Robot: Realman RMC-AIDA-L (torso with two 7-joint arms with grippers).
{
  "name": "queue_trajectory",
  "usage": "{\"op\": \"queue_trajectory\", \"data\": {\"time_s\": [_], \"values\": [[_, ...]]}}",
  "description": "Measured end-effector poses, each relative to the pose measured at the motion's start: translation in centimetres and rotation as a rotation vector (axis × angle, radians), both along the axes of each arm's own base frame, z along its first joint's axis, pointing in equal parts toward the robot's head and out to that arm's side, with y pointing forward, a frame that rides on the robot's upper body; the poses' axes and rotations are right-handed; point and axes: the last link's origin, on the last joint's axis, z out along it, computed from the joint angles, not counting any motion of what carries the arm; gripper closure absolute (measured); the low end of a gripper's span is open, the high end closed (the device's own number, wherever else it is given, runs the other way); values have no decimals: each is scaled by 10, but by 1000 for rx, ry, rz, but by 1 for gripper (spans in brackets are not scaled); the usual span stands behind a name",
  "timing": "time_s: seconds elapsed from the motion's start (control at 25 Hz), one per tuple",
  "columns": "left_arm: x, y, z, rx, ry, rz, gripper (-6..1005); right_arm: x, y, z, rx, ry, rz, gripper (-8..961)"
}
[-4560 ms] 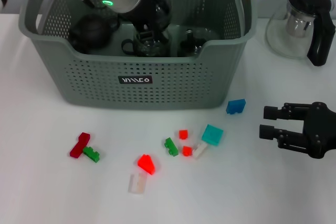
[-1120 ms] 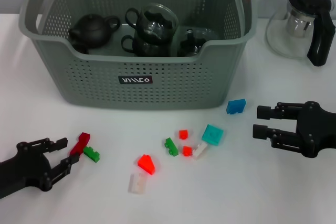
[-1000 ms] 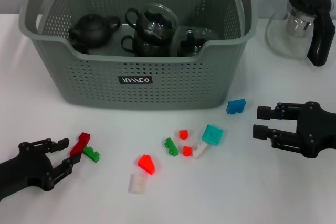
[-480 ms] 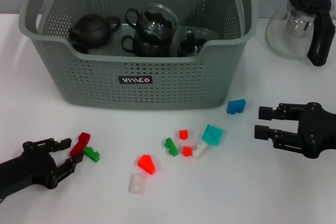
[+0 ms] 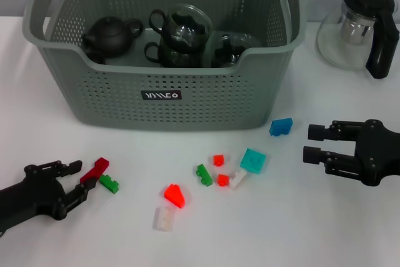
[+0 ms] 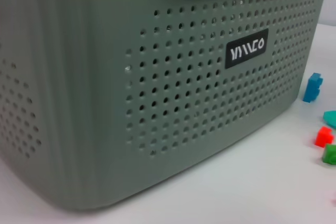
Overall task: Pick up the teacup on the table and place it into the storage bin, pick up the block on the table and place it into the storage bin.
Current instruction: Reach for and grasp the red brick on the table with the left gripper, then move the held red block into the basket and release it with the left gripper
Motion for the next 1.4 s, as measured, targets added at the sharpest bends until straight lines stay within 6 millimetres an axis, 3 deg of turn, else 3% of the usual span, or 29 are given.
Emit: {"op": "queue_trajectory", "data": {"time_s": [0.64, 0.84, 1.04, 1.08, 1.2, 1.24, 1.4], "values": [[0, 3, 2, -54, -6, 47, 582, 0, 1, 1, 3, -3, 3, 418], [1, 8, 4, -81, -5, 64, 646, -1, 2, 1, 4, -4, 7, 418], [5, 7, 9, -73, -27, 47, 818, -1, 1, 0, 4, -3, 7, 418], [6, 7, 11, -74, -34, 40, 815, -1, 1, 0, 4, -3, 7, 418], [12, 3, 19, -64, -81, 8, 808, 0, 1, 0, 4, -4, 7, 418], [19, 0, 37, -27, -162, -33, 805, -1, 1, 0, 4, -3, 8, 418], [37, -2, 65, -3, -302, -131, 795, -1, 2, 1, 6, -5, 12, 418]]}}
